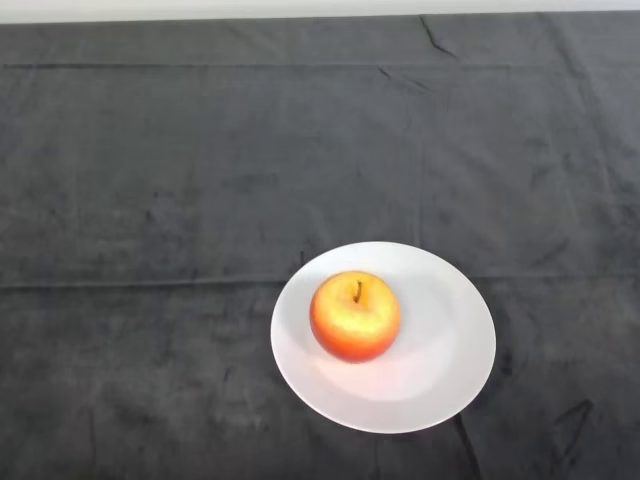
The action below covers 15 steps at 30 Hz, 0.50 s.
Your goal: Move the apple to the plate
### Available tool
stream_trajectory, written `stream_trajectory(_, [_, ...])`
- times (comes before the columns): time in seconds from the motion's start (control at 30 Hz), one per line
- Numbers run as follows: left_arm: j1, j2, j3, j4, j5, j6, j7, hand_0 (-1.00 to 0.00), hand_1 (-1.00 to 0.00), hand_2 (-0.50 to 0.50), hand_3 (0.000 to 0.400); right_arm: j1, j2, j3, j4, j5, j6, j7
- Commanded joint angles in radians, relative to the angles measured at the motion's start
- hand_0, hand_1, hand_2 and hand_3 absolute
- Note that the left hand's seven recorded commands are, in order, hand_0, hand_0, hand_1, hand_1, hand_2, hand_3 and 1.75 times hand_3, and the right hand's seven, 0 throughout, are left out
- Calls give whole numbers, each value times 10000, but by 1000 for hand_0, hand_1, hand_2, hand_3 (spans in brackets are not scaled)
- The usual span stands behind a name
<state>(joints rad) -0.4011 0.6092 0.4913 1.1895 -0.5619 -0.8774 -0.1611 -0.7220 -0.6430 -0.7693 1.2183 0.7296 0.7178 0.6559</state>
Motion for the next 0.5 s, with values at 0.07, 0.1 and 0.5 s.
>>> stream_trajectory(0.07, [68, 383, 165, 387, 271, 100, -94, 0, 0, 0, 0, -147, -258, -147, 53, 153, -38, 61])
stream_trajectory(0.1, [60, 376, 175, 387, 294, 103, -92, 0, 0, 0, 0, -147, -258, -148, 53, 153, -38, 62])
stream_trajectory(0.5, [41, 342, 313, 371, 454, 149, -146, 0, 0, 0, 0, -148, -258, -148, 55, 149, -39, 64])
